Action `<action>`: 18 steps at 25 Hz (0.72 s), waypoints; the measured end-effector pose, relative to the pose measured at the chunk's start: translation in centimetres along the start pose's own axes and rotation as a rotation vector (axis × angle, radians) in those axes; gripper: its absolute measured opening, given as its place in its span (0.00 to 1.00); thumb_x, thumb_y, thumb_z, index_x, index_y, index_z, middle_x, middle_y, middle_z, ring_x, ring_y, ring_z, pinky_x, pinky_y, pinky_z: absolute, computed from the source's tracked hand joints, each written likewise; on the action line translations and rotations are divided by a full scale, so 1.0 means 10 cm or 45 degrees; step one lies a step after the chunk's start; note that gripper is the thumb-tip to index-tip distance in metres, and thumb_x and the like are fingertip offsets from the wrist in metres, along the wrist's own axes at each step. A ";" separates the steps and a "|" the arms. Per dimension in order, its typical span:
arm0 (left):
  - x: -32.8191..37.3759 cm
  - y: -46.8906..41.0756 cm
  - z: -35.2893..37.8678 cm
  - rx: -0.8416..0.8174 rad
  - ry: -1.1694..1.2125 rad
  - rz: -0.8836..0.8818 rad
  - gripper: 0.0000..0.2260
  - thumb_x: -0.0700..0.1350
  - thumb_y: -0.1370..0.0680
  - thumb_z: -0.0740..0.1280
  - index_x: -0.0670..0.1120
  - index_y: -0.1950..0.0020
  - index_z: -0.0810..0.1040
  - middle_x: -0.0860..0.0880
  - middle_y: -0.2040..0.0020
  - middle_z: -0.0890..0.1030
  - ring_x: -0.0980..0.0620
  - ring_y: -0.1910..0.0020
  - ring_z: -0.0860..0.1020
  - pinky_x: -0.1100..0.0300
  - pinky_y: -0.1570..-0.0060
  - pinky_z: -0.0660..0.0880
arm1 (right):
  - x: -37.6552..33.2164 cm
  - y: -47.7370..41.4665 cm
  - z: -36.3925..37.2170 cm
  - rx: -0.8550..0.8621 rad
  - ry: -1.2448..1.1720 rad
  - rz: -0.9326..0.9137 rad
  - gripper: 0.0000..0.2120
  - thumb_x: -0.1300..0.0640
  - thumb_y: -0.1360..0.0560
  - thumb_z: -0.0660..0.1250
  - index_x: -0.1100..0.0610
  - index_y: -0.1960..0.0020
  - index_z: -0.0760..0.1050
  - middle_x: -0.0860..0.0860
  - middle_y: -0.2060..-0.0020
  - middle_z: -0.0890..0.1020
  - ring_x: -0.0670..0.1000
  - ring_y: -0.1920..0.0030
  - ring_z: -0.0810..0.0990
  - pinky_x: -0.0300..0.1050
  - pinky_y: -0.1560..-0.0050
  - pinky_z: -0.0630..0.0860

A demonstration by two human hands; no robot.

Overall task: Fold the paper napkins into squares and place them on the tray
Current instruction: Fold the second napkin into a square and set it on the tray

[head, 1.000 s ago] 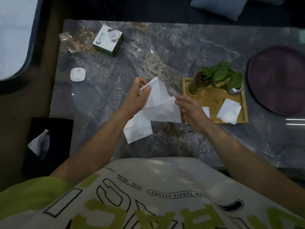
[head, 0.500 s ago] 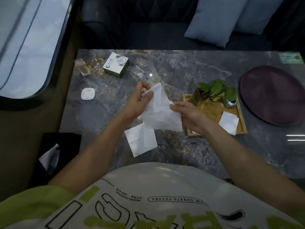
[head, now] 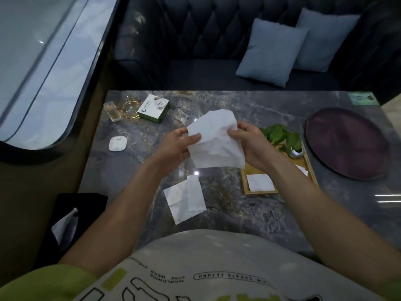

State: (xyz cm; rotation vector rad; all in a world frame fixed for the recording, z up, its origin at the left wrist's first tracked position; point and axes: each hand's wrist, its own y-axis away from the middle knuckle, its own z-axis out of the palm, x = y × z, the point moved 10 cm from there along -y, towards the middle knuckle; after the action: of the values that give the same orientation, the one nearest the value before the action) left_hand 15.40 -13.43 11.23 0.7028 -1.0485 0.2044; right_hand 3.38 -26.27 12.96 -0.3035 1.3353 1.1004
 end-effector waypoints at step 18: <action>0.42 -0.14 0.55 -0.193 0.000 -0.244 0.12 0.49 0.26 0.70 0.42 0.48 0.80 0.44 0.52 0.86 0.50 0.54 0.85 0.59 0.54 0.81 | -0.85 0.14 -0.22 0.065 -0.077 -0.249 0.16 0.67 0.22 0.64 0.61 0.35 0.72 0.57 0.48 0.82 0.55 0.54 0.84 0.51 0.53 0.83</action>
State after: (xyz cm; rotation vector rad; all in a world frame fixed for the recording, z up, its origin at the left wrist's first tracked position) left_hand 14.18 -18.59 15.90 0.6611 -0.9788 -0.0402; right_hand 2.21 -31.17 20.34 -0.3526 1.2501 0.9034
